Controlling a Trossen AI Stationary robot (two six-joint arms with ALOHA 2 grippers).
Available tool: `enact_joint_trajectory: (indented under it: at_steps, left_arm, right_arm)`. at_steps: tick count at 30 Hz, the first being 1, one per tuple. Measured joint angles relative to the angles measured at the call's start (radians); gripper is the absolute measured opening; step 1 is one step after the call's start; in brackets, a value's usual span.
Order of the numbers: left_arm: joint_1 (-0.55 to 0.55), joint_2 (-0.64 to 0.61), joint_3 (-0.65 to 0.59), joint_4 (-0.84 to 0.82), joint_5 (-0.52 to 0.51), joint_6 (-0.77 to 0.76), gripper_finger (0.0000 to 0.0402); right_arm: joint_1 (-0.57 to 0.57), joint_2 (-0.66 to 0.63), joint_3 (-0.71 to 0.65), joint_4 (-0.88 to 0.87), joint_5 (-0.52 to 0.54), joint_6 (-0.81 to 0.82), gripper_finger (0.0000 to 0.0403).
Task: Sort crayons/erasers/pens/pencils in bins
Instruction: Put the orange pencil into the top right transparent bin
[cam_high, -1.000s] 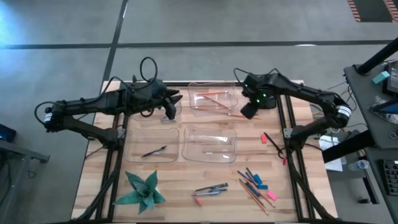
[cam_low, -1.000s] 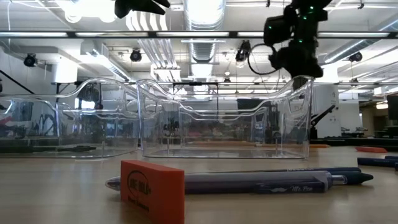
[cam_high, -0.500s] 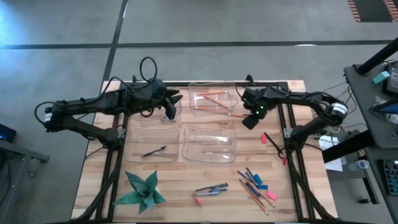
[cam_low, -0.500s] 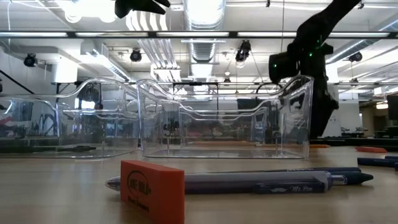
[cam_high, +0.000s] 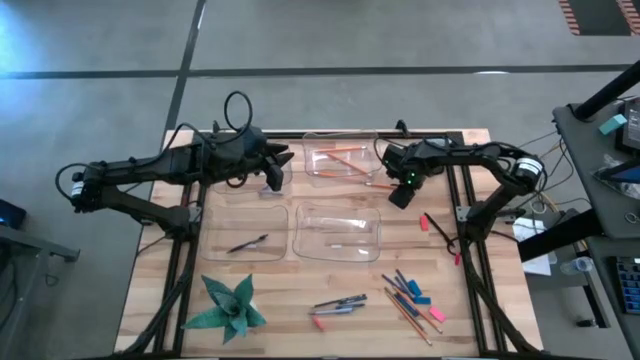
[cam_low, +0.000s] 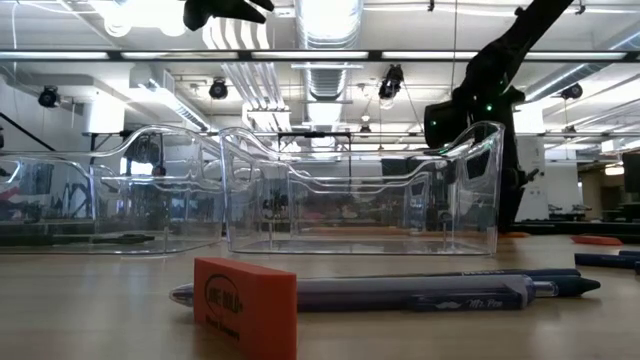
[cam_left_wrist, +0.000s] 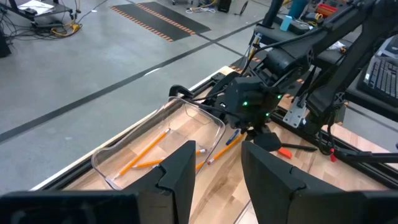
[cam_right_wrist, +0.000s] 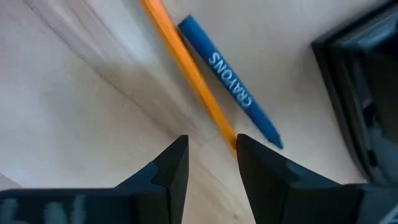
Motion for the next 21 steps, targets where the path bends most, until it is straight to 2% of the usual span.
enact_joint_trajectory:
  at_steps: [7,10,15,21]
  left_arm:
    - [0.000,0.000,0.000,0.000,0.000,0.000,0.0116]
    - [0.000,0.000,0.000,0.000,0.001,0.000,0.0116]
    - [0.000,0.000,0.000,0.000,0.001,0.000,0.0116]
    - [0.000,0.000,0.000,0.000,0.001,0.001,0.0116]
  right_arm:
    - [-0.030,0.001,-0.001,0.070,-0.005,-0.047,0.0127]
    - [-0.047,0.001,-0.002,0.067,-0.044,-0.050,0.0124]
    - [-0.048,0.000,-0.017,0.064,-0.107,-0.050,0.0108]
    - [-0.048,-0.002,-0.057,0.080,-0.106,0.005,0.0087]
